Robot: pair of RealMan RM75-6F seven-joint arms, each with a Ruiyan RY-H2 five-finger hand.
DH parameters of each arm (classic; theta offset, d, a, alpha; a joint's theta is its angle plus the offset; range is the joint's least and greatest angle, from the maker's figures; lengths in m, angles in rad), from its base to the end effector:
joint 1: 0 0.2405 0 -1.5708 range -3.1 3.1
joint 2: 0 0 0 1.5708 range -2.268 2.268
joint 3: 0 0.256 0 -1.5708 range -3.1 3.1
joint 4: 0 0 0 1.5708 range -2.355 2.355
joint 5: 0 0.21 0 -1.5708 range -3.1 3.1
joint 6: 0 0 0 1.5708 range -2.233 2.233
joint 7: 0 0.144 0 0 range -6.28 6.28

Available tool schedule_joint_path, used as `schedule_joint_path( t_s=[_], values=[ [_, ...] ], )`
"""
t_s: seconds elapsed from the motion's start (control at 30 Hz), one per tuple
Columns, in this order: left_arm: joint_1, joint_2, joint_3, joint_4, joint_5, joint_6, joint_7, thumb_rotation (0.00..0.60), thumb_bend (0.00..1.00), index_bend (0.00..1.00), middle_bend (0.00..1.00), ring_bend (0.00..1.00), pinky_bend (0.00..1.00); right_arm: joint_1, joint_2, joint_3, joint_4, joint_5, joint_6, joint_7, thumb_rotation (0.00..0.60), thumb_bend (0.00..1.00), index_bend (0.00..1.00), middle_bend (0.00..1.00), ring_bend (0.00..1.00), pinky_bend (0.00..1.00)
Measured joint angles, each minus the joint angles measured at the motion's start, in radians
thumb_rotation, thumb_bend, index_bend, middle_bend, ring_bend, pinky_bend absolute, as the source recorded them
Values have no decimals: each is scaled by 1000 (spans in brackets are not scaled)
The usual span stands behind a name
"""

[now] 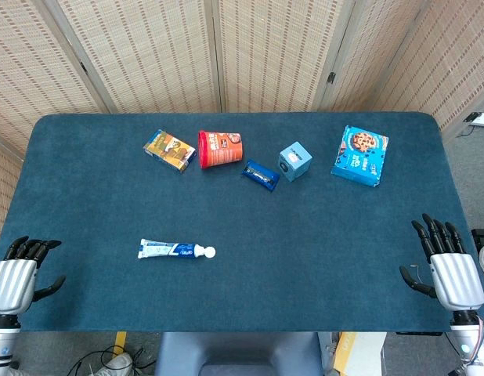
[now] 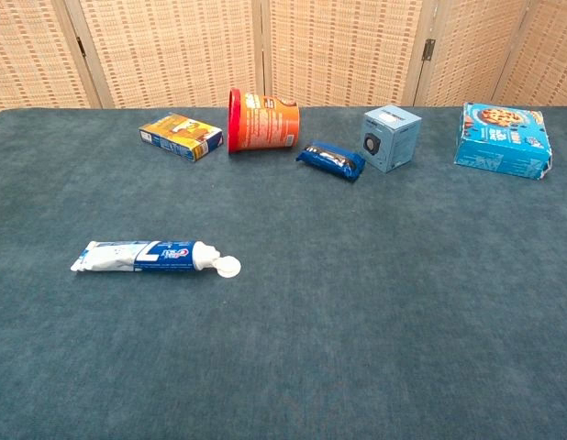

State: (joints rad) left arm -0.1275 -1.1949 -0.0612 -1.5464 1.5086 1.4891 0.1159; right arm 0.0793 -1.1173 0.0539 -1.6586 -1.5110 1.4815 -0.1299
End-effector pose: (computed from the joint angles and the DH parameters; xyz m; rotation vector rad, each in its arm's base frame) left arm -0.3068 0.1971 0.1423 -1.4347 -0.7822 -0.8732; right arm -0.3010 -0.1794 0.1548 1.4227 -0.8369 0.8469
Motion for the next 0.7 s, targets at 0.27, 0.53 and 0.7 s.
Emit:
schedule_joint_path(
  t_s=[0.27, 0.53, 0.7],
  values=[
    [-21, -9, -4, 10, 8, -19, 1, 600, 242, 318, 362, 280, 198, -9, 2, -4, 2, -11, 16, 16, 454, 364, 0, 0, 0, 0],
    [-80, -19, -27, 1, 25, -60, -47, 600, 266, 332, 384, 312, 218, -13, 6, 0, 4, -25, 34, 37, 455, 364, 0, 0, 0, 0],
    [-139, -31, -40, -4, 40, -122, -34, 600, 262, 319, 384, 307, 217, -11, 9, 3, 5, -31, 36, 46, 454, 365, 0, 0, 0, 0]
  ],
)
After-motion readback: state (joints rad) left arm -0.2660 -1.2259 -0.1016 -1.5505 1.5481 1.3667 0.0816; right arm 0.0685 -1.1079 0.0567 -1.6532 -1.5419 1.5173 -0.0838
